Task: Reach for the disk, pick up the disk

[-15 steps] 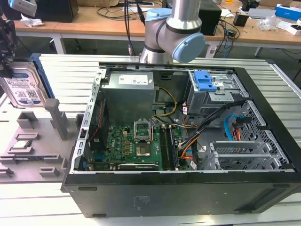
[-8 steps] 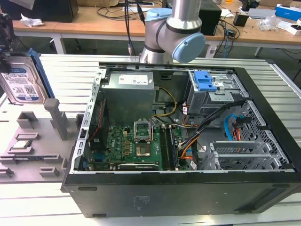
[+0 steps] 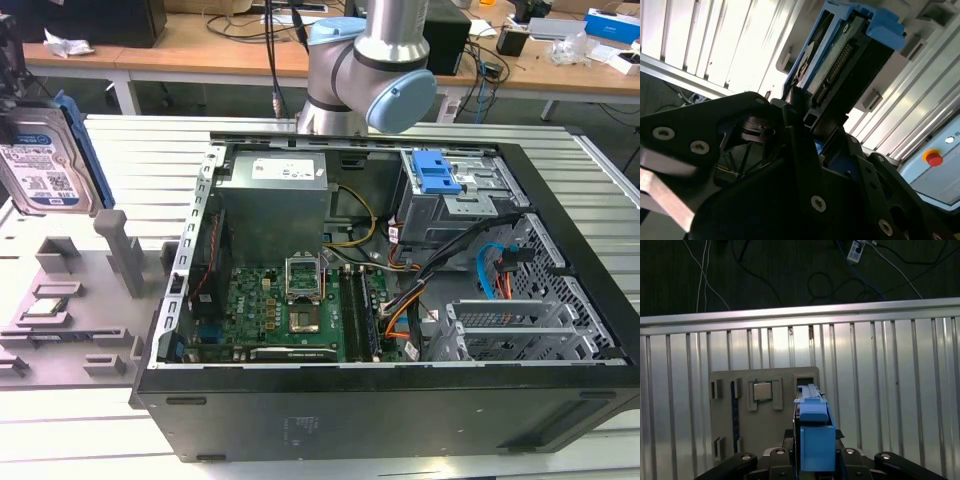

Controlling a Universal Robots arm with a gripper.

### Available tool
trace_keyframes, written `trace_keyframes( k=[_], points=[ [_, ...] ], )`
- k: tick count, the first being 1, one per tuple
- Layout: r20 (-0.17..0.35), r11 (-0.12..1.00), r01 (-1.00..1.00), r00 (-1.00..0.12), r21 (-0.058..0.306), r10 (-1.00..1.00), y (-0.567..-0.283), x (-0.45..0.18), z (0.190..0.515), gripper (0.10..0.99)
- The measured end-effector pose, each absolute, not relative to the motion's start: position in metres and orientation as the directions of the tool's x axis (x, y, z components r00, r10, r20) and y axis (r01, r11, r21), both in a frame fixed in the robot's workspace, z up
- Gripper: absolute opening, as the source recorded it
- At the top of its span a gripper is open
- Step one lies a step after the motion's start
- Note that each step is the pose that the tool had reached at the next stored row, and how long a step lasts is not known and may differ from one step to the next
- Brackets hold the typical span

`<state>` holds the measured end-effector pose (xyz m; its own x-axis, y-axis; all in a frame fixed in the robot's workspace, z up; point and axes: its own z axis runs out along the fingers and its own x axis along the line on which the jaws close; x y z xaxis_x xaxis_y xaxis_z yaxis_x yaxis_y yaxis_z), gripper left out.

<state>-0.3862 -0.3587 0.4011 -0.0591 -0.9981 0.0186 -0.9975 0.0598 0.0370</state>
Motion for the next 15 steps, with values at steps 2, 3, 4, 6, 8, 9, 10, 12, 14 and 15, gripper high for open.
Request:
trace_keyframes(
  k=[2, 3, 4, 6, 8, 9, 10, 12, 14, 15],
  points=[
    [0.019, 0.06, -0.998, -0.059, 0.037, -0.998, -0.359, -0.386, 0.405, 0.365],
    [0.019, 0.06, -0.998, -0.059, 0.037, -0.998, -0.359, -0.386, 0.406, 0.365],
    [0.019, 0.06, -0.998, -0.059, 0.037, -0.998, -0.359, -0.386, 0.409, 0.365],
    [0.019, 0.06, -0.998, -0.059, 0.037, -0.998, -0.359, -0.386, 0.413, 0.365],
    [0.019, 0.06, -0.998, -0.059, 0.037, -0.998, -0.359, -0.386, 0.421, 0.365],
    [0.019, 0.06, -0.998, -0.059, 0.037, -0.998, -0.359, -0.386, 0.423, 0.365],
    [0.019, 0.06, -0.998, -0.059, 0.037, -0.998, -0.359, -0.386, 0.424, 0.365],
    [0.019, 0.06, -0.998, -0.059, 0.037, -0.998, -0.359, -0.386, 0.428, 0.365],
    [0.019, 0.06, -0.998, -0.059, 0.037, -0.998, -0.359, -0.386, 0.436, 0.365],
    [0.019, 0.06, -0.998, -0.059, 0.037, -0.998, -0.359, -0.386, 0.438, 0.365]
  ],
)
